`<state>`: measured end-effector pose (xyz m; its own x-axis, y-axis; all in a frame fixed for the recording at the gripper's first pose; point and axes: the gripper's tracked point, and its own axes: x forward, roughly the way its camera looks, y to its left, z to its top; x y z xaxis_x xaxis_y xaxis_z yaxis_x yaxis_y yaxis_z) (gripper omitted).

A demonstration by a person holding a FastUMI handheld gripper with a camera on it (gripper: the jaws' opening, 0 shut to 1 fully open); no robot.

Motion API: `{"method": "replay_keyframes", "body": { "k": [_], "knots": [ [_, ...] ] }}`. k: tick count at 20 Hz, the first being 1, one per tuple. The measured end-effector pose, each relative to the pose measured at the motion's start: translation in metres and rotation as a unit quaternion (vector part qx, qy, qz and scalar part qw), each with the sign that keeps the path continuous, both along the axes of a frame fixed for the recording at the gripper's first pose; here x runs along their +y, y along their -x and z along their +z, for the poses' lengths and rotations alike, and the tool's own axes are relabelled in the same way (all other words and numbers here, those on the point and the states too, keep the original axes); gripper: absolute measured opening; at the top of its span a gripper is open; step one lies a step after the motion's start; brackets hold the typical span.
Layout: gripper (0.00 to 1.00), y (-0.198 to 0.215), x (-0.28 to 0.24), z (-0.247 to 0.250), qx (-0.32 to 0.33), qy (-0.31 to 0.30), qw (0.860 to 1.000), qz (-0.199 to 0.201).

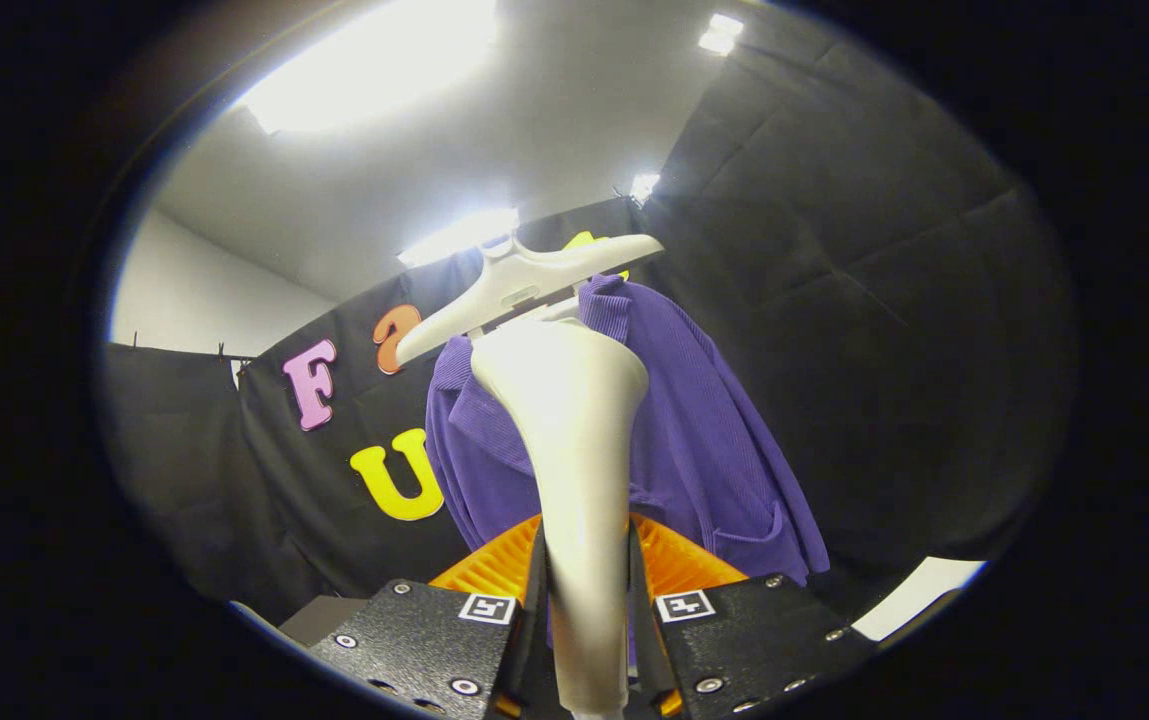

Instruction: Iron the clothes twice with a garment steamer, once on the left side and once on the right side.

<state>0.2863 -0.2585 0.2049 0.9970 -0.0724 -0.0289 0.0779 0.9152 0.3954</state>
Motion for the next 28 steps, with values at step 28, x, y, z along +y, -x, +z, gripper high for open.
{"method": "replay_keyframes", "body": {
  "k": [28],
  "knots": [
    [0.37, -0.078, -0.068, -0.081, 0.072, -0.001, 0.994, -0.081]
  ]
}}
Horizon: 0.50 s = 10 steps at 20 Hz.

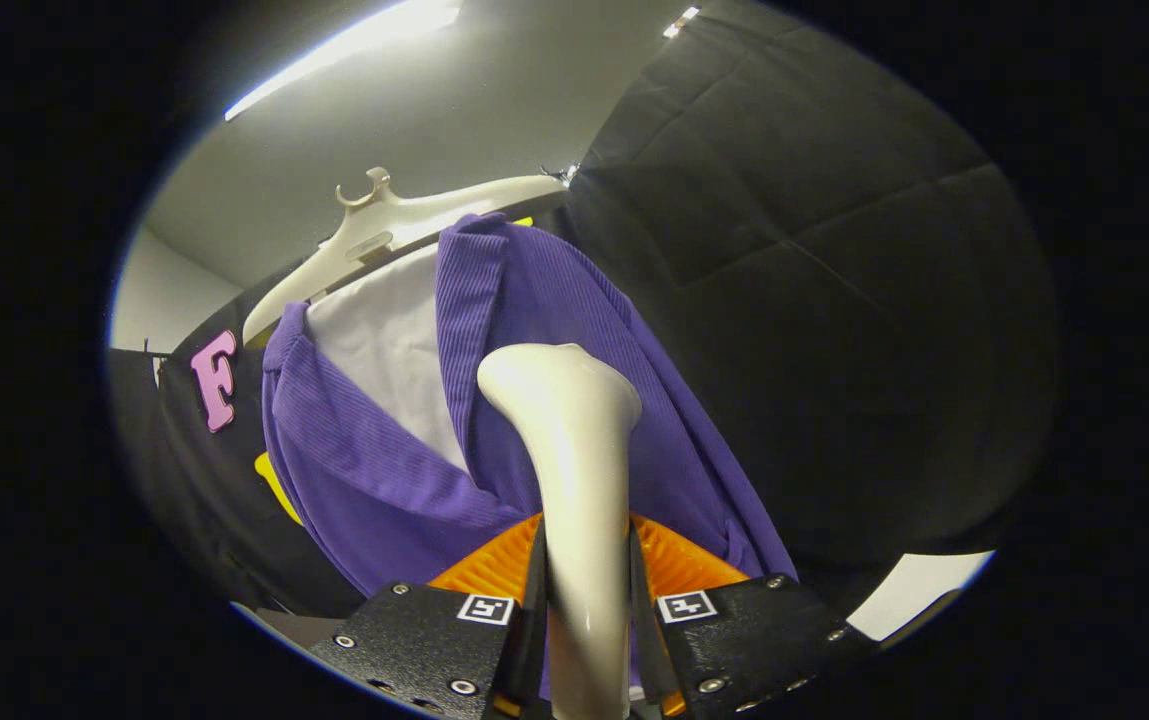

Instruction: Iron the clothes twice with a garment steamer, once on the left side and once on the right side.

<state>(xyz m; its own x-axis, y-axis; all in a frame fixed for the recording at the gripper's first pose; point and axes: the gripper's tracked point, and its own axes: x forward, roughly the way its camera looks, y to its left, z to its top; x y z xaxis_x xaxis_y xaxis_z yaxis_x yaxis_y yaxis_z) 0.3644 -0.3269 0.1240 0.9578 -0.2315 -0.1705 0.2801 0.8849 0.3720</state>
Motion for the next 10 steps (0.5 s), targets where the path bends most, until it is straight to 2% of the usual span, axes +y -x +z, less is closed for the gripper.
{"method": "replay_keyframes", "body": {
  "k": [10],
  "knots": [
    [0.38, 0.027, -0.01, -0.074, 0.075, -0.014, 0.997, -0.004]
  ]
}}
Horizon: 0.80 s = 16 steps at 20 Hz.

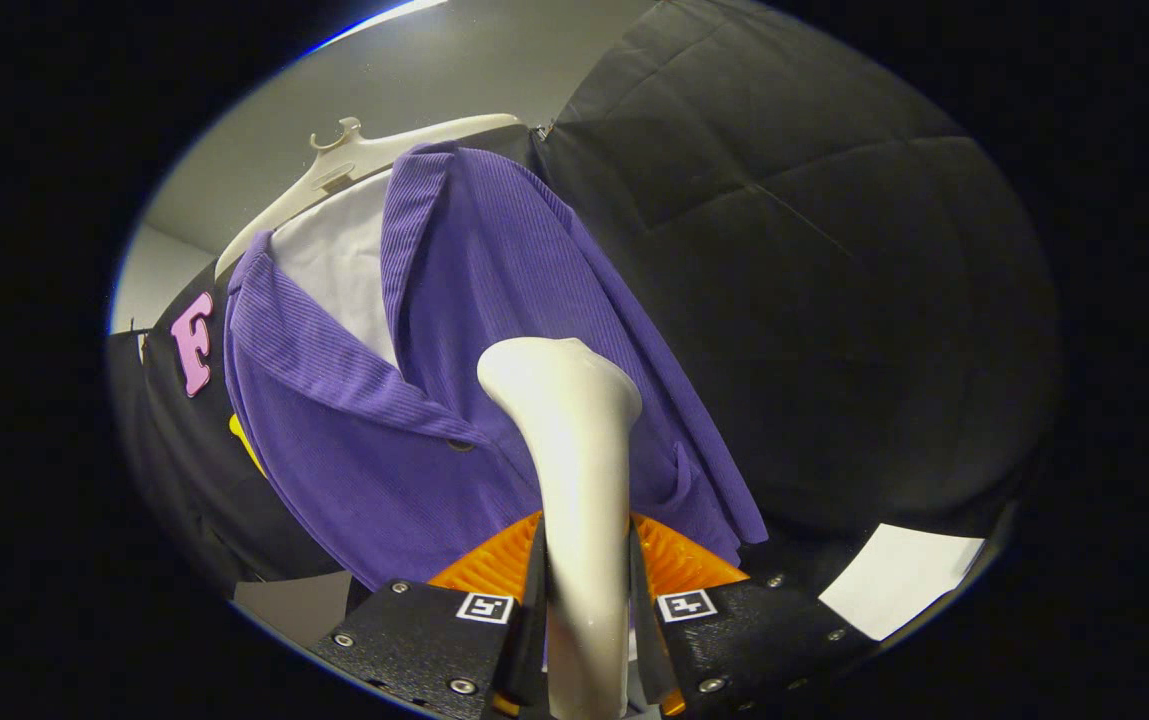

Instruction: Iron the clothes twice with a garment steamer, once on the left side and once on the right side.

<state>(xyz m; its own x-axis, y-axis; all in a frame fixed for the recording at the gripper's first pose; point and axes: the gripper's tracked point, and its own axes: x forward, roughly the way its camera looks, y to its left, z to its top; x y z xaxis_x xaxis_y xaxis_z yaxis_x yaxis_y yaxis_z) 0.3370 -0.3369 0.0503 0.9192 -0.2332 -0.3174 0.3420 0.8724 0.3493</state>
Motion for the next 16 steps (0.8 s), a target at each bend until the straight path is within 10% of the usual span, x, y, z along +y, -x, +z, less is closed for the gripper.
{"method": "replay_keyframes", "body": {
  "k": [16],
  "knots": [
    [0.38, 0.049, 0.01, -0.074, 0.063, -0.01, 0.998, 0.006]
  ]
}}
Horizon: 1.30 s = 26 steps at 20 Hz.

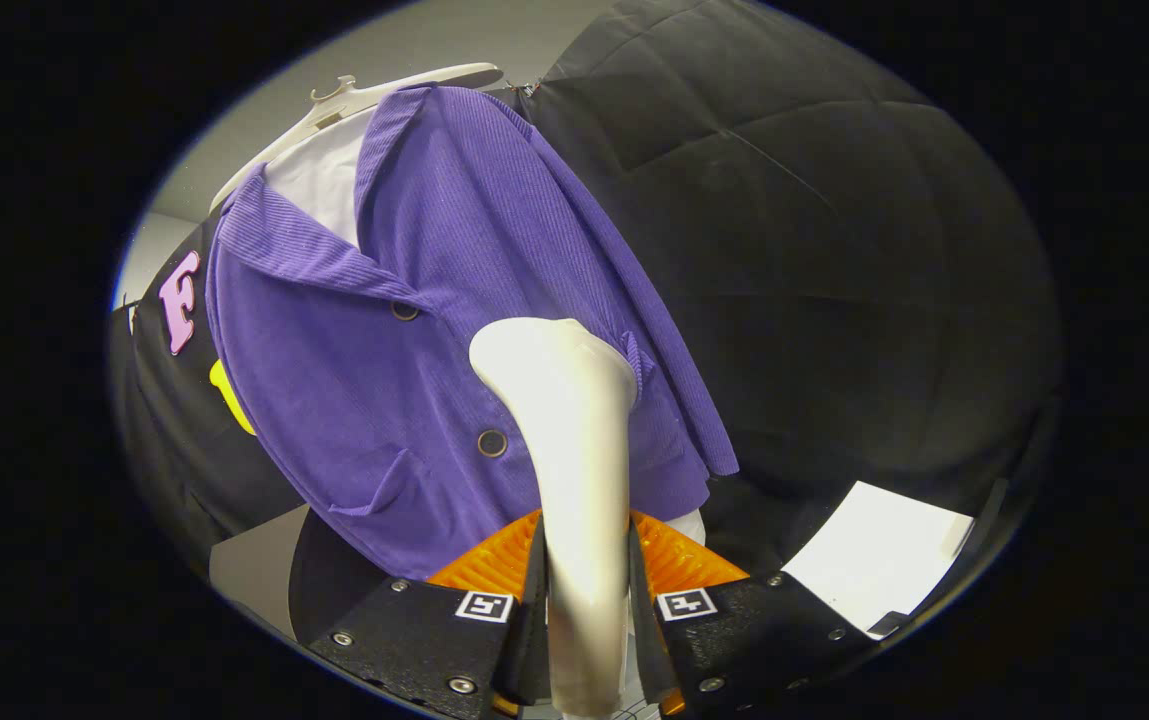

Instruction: Iron the clothes twice with a garment steamer, once on the left side and once on the right side.

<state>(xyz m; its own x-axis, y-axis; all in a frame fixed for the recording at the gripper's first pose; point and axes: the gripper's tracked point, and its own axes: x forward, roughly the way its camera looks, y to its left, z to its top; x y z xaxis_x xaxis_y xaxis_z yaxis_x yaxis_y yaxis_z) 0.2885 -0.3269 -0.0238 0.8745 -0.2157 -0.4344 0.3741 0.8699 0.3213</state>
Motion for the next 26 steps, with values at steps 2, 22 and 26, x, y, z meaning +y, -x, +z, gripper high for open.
{"method": "replay_keyframes", "body": {
  "k": [2, 22, 26],
  "knots": [
    [0.38, 0.015, 0.005, -0.008, 0.006, 0.002, 1.0, 0.006],
    [0.38, 0.038, 0.021, -0.168, 0.163, -0.062, 0.985, -0.001],
    [0.38, 0.054, 0.035, -0.171, 0.17, -0.061, 0.983, 0.009]
  ]
}}
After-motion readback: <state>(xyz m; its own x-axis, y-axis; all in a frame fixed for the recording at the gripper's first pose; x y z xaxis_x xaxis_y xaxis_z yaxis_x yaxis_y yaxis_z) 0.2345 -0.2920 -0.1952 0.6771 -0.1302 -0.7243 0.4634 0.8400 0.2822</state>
